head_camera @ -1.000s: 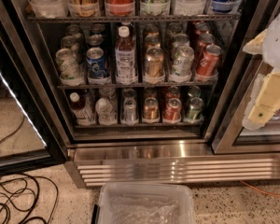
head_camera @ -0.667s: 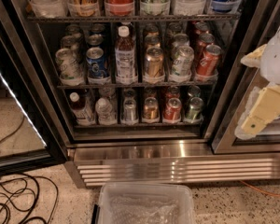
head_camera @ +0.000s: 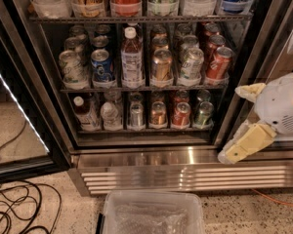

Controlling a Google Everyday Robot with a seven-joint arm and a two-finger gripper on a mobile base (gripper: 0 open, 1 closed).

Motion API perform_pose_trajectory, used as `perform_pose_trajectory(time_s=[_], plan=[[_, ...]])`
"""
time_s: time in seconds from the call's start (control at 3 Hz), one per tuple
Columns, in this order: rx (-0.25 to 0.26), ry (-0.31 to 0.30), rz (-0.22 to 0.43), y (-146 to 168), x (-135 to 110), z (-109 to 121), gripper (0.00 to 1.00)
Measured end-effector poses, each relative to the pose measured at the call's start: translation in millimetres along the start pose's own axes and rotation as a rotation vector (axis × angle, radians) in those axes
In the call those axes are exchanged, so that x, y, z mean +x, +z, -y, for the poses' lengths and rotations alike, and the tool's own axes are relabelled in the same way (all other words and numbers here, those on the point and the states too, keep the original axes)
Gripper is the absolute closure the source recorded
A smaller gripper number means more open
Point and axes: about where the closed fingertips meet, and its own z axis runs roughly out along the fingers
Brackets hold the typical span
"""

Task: Pick redbull can from bottom shelf of fridge

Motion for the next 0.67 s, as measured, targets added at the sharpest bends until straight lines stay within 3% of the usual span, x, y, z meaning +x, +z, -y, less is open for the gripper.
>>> perform_pose_trajectory(time_s=[0.67], plan=[[0.103, 0.006, 0.192, 64.3, -8.0, -20.6, 0.0]])
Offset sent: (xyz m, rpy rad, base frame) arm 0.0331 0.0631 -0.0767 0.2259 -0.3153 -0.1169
